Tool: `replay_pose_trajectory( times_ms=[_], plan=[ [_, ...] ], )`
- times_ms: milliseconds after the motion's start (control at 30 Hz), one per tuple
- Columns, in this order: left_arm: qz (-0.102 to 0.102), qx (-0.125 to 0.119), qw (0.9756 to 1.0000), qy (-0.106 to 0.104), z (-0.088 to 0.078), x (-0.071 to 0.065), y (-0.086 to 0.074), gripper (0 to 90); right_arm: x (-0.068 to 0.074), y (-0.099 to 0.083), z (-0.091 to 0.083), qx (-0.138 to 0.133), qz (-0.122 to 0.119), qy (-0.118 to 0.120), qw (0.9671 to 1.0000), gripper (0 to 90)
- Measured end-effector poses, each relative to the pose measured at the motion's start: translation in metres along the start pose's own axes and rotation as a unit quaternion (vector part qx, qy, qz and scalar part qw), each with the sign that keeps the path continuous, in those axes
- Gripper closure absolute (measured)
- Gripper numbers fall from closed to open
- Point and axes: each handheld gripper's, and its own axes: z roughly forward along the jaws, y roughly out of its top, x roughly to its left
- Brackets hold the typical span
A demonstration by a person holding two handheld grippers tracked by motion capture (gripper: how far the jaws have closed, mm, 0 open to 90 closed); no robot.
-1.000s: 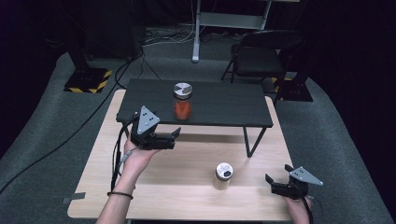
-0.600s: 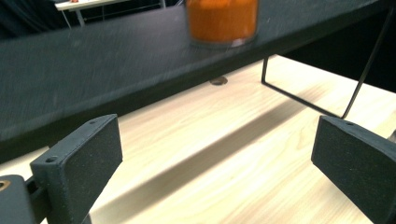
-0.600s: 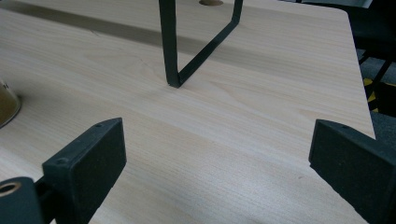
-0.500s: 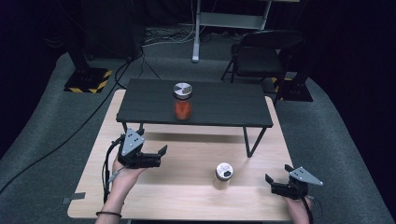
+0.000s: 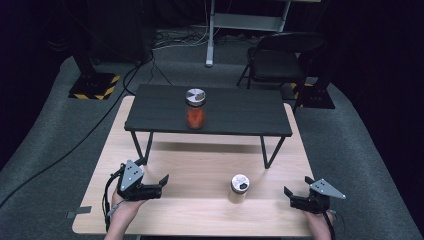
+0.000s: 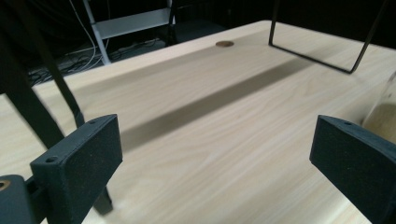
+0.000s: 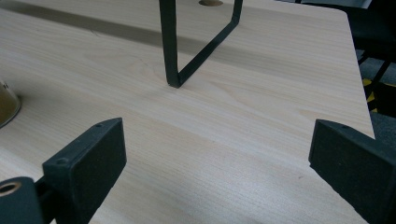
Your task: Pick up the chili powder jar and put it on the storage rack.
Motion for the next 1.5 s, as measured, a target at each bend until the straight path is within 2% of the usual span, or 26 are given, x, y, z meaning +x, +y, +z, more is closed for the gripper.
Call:
replay_pose_trajectory(
  times_ms=[100,200,400,467,533,633,833,967,1500],
  plan=[
    [-0.004,0.008,0.9999,0.005,0.000,0.002,-0.012,2.3,0.000,0.000,0.000,0.000,0.000,-0.001,1.0000,3.3],
    [-0.018,0.011,0.9998,0.007,-0.001,0.005,-0.024,2.2,0.001,0.000,0.000,0.001,0.000,-0.001,1.0000,3.3],
    [-0.040,0.003,0.9991,0.008,-0.005,0.005,-0.046,2.3,0.001,0.000,0.000,0.000,-0.001,-0.002,1.0000,3.3],
    [-0.036,0.015,0.9992,0.010,-0.005,0.005,-0.048,2.3,0.001,0.000,0.000,0.001,-0.001,-0.002,1.0000,3.4],
    [-0.042,0.011,0.9990,0.009,-0.006,0.006,-0.054,2.3,0.001,0.000,0.000,0.001,-0.002,-0.002,1.0000,3.4],
    [-0.036,0.020,0.9990,0.015,-0.007,0.005,-0.056,2.4,0.002,0.001,0.001,0.004,-0.004,-0.002,1.0000,3.5],
    [-0.042,0.019,0.9988,0.014,-0.007,0.008,-0.063,2.6,0.003,0.002,0.001,0.005,-0.008,-0.004,1.0000,3.6],
    [-0.043,0.027,0.9986,0.016,-0.006,0.009,-0.064,2.6,0.003,0.002,0.001,0.005,-0.006,-0.004,1.0000,3.6],
    [-0.045,0.027,0.9985,0.015,-0.008,0.010,-0.064,3.4,0.003,0.002,0.001,0.007,-0.008,-0.004,0.9999,3.7]
  ],
)
